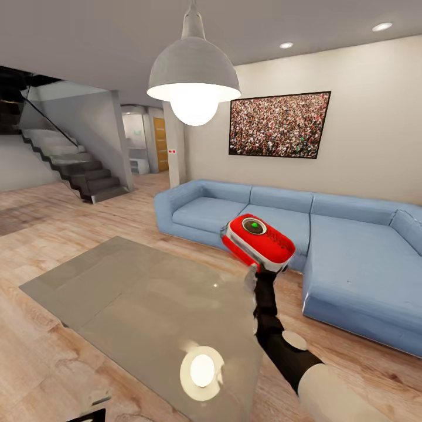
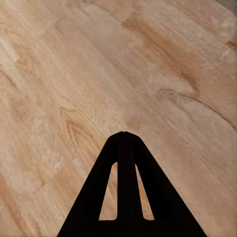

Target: Turn on the radio receiver that's on the table in the living room.

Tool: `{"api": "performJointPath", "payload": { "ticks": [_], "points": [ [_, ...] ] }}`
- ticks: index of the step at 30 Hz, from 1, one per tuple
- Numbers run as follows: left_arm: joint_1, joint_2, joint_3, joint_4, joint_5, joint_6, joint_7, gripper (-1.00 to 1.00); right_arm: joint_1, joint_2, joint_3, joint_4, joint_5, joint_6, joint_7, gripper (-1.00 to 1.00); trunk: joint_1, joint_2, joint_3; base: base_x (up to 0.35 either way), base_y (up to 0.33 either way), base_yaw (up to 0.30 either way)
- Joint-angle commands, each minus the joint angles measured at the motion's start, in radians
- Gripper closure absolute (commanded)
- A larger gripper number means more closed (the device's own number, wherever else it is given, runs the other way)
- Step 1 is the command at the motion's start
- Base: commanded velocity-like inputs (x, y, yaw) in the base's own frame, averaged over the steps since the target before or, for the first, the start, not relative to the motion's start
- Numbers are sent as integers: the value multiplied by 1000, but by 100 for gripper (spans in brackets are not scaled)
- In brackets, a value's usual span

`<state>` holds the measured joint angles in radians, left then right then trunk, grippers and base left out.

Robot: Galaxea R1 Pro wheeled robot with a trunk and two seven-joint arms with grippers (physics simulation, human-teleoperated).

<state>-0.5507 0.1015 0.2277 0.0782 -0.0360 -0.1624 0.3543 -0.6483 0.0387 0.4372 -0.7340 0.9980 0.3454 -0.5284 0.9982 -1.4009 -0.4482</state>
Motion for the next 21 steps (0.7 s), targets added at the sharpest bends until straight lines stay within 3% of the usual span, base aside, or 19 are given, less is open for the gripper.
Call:
{"api": "performJointPath", "payload": {
  "ticks": [1, 3, 6, 8, 9, 10, 13, 14, 16, 17, 19, 21],
  "points": [
    [1, -1, 0, 1, -2, -3, -1, 100, -1, 0, -20, -53, 6, 2, 58, 100, 0, 0, 0, 0, 0, 0],
    [2, -2, -1, 3, -4, -6, -2, 100, -1, 1, -47, -174, -64, 0, 202, 100, 0, 0, 0, 0, 0, 0],
    [3, 0, -1, 3, -6, -8, -3, 100, -1, 0, -81, -315, -233, 9, 386, 100, 0, 0, 0, 0, 0, 0],
    [4, 0, -1, 3, -6, -8, -3, 100, -1, 0, -111, -374, -280, 13, 476, 100, 0, 0, 0, 0, 0, 0],
    [4, -1, -1, 3, -6, -8, -3, 100, -1, 0, -129, -395, -289, 16, 518, 100, 0, 0, 0, 0, 0, 0],
    [4, -1, -1, 3, -6, -8, -3, 100, -1, 0, -183, -440, -299, 39, 634, 100, 0, 0, 0, 0, 0, 0],
    [5, -2, -1, 3, -6, -8, -3, 100, -1, 1, -274, -501, -304, 104, 871, 100, 0, 0, 0, 0, 0, 0],
    [5, -2, -1, 3, -6, -8, -4, 100, -1, 1, -334, -524, -304, 131, 1016, 100, 0, 0, 0, 0, 0, 0],
    [5, -2, -1, 3, -5, -8, -11, 100, -1, 0, -390, -535, -305, 143, 1143, 100, 0, 0, 0, 0, 0, 0],
    [5, -2, -1, 3, -6, -9, -13, 100, -1, 0, -398, -536, -305, 144, 1164, 100, 0, 0, 0, 0, 0, 0],
    [5, 0, -1, 3, -6, -9, -21, 100, -1, -3, -434, -539, -307, 144, 1282, 100, 0, 0, 0, 0, 0, 0],
    [9, 1, -1, 3, -7, -17, -33, 100, -1, -4, -511, -538, -306, 141, 1501, 100, 0, 0, 0, 0, 0, 0]
  ]
}}
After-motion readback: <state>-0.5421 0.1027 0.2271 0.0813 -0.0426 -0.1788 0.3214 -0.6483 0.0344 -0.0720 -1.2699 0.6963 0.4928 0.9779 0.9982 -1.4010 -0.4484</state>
